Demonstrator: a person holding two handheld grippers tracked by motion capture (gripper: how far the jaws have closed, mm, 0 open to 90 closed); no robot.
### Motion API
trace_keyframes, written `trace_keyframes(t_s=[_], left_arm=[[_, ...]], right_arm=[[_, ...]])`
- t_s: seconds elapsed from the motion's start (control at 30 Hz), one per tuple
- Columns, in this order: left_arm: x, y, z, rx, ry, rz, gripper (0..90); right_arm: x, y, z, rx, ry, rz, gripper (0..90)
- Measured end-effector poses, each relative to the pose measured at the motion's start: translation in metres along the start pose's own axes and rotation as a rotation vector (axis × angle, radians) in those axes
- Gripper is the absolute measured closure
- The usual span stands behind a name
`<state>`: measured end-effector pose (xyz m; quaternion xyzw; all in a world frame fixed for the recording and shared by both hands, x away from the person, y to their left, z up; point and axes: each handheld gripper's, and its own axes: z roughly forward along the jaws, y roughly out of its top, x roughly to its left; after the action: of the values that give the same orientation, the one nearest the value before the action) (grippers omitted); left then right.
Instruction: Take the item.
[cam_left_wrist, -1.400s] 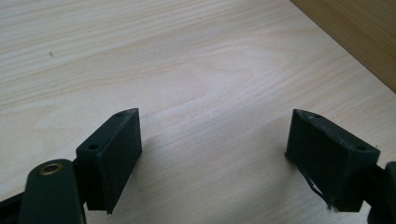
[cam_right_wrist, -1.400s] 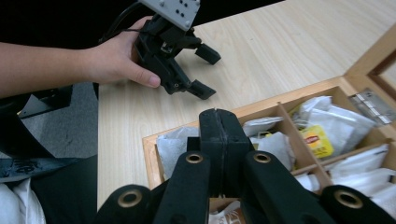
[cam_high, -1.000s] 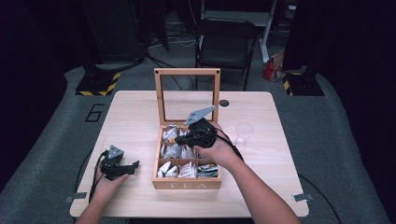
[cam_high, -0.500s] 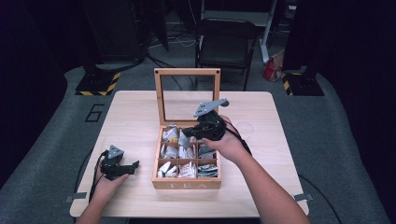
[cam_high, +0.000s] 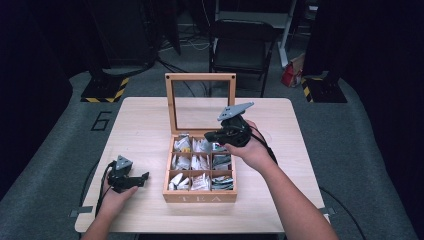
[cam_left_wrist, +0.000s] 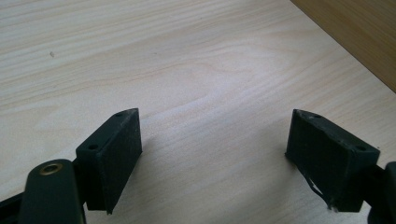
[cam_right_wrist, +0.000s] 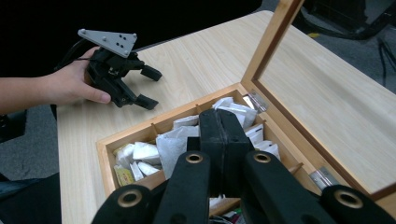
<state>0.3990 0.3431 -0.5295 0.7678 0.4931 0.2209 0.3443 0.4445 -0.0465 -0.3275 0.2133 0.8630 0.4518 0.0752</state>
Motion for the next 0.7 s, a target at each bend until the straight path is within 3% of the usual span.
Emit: trace_keyframes(t_s=[0.7], left_arm=[[0.0, 0.0, 0.0, -0.001, 0.001, 0.002, 17.8]], right_arm=[[-0.024, -0.015, -0.028, -0.012, -0.117, 0.044, 90.0]])
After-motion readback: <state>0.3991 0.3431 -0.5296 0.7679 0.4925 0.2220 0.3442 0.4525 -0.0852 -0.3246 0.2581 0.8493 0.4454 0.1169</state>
